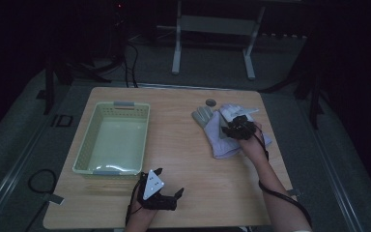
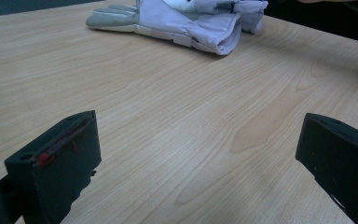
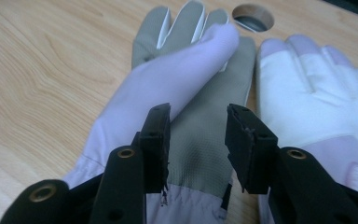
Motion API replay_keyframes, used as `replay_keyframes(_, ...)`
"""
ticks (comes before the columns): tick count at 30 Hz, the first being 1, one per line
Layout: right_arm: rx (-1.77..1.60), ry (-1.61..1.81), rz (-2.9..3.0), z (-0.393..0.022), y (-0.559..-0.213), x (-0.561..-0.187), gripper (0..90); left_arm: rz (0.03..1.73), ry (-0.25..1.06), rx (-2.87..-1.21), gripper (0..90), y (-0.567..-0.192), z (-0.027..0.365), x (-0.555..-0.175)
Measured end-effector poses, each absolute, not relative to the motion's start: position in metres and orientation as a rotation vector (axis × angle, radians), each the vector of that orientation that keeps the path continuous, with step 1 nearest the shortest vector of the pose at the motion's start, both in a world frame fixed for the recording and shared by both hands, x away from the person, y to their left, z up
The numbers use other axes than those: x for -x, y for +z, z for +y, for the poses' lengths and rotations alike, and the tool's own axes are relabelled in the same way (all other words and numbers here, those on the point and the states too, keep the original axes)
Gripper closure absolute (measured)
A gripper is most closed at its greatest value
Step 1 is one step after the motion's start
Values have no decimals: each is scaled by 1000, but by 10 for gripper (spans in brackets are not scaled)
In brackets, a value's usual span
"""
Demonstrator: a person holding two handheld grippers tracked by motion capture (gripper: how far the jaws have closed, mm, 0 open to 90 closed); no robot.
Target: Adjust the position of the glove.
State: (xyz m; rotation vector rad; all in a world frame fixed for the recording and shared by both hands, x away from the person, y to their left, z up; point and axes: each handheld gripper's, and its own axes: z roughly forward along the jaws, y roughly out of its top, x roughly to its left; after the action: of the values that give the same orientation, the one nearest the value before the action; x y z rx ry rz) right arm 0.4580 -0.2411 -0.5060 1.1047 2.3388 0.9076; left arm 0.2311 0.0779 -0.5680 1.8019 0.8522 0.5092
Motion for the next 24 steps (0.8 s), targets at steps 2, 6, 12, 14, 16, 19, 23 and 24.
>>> replay_keyframes(2,-1109,891,2351,-240,-511,-461,600,852,509,-1804,0,-568,78,-231)
replay_keyframes(6,-1125,869,2363,-239,-521,-468,579,854,501,-1803,0,-568,78,-231)
replay_keyframes(12,-1106,817,2436,-232,-537,-476,563,847,491,-1803,0,-568,78,-232)
replay_keyframes(14,-1128,831,2448,-233,-539,-478,578,848,492,-1802,0,-568,78,-231)
replay_keyframes(16,-1121,828,2461,-234,-539,-479,619,847,494,-1802,0,-568,78,-231)
replay_keyframes(19,-1122,830,2463,-233,-539,-477,726,849,495,-1803,0,-568,78,-231)
replay_keyframes(23,-1145,823,2442,-229,-538,-474,821,852,494,-1805,0,-568,78,-232)
replay_keyframes(24,-1153,821,2442,-227,-537,-472,838,853,494,-1805,0,-568,78,-232)
